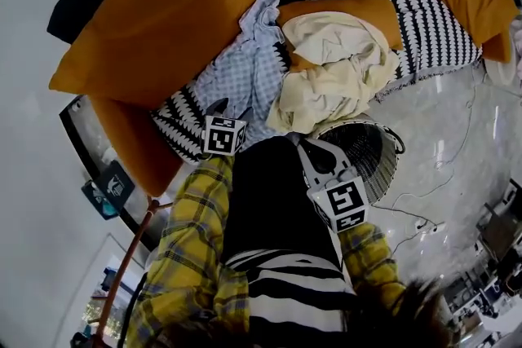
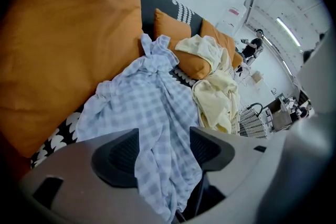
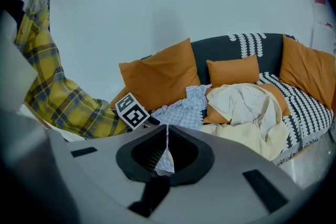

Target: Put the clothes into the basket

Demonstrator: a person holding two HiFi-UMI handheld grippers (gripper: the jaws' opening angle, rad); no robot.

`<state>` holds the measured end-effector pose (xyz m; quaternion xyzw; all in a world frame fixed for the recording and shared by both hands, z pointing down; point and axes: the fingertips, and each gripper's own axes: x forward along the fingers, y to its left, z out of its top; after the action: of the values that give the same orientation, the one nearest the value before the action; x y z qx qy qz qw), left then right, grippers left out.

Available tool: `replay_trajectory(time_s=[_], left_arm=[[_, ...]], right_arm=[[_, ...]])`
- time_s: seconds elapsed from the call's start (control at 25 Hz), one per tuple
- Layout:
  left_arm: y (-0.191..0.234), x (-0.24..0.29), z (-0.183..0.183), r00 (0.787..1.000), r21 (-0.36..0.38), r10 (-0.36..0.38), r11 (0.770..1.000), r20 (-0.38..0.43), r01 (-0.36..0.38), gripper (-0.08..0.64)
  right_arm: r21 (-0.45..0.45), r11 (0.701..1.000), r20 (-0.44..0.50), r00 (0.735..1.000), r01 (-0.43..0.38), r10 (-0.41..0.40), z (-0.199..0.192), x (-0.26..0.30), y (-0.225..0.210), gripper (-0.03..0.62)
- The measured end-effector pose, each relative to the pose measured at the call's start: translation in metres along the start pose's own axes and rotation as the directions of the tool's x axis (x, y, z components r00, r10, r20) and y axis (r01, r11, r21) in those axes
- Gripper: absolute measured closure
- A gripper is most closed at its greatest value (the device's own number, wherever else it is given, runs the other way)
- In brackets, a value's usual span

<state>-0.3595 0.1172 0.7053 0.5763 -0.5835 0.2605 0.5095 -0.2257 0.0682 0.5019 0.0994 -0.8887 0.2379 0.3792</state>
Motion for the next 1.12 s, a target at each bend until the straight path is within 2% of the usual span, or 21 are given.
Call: replay_trajectory(time_s=[0.2,0.28,0.4,0.52,0.6,0.72,0.88,1.0,1.12], left_arm=[[0.012,0.018,0.001,0.999,0.005,0.044,0.999,-0.014,-0.044,0.233],[0.012,0.027,0.0,0.999,-0.015,0.047,0.999,-0.02,-0.047,0.218],[0.009,0.039,0.002,1.0,-0.112,0.023,0.993,-0.002,-0.023,0.196],[0.005,0.049,0.012,0.999,-0.246,-0.011,0.969,0.047,0.022,0.173],[0.002,0.053,0.017,0.998,-0.271,-0.016,0.962,0.06,0.031,0.173],[0.0,0.058,0.017,0.999,-0.253,0.019,0.967,0.042,-0.008,0.174],[0.005,0.063,0.013,0.988,-0.172,0.15,0.973,-0.02,-0.151,0.181],[0.009,0.064,0.01,0.971,-0.093,0.238,0.966,-0.031,-0.24,0.237],[0.014,0.061,0.007,0.968,-0.076,0.249,0.965,-0.04,-0.251,0.326]], right_arm=[[0.025,1.0,-0.039,0.999,-0.011,0.012,-0.01,0.016,-0.005,0.563],[0.034,0.999,-0.048,0.999,-0.015,0.017,-0.013,0.02,-0.005,0.563],[0.041,0.999,-0.07,0.997,-0.022,0.025,-0.019,0.023,-0.003,0.563],[0.042,0.999,-0.082,0.996,-0.026,0.03,-0.025,0.026,-0.002,0.563],[0.044,0.999,-0.088,0.996,-0.026,0.03,-0.029,0.028,-0.001,0.563],[0.06,0.998,-0.093,0.995,-0.031,0.037,-0.029,0.03,0.002,0.563],[0.064,0.997,-0.1,0.994,-0.03,0.037,-0.029,0.035,0.004,0.563],[0.068,0.997,-0.1,0.995,-0.023,0.029,-0.029,0.036,0.004,0.563],[0.072,0.997,-0.099,0.995,-0.01,0.017,-0.027,0.035,0.002,0.563]])
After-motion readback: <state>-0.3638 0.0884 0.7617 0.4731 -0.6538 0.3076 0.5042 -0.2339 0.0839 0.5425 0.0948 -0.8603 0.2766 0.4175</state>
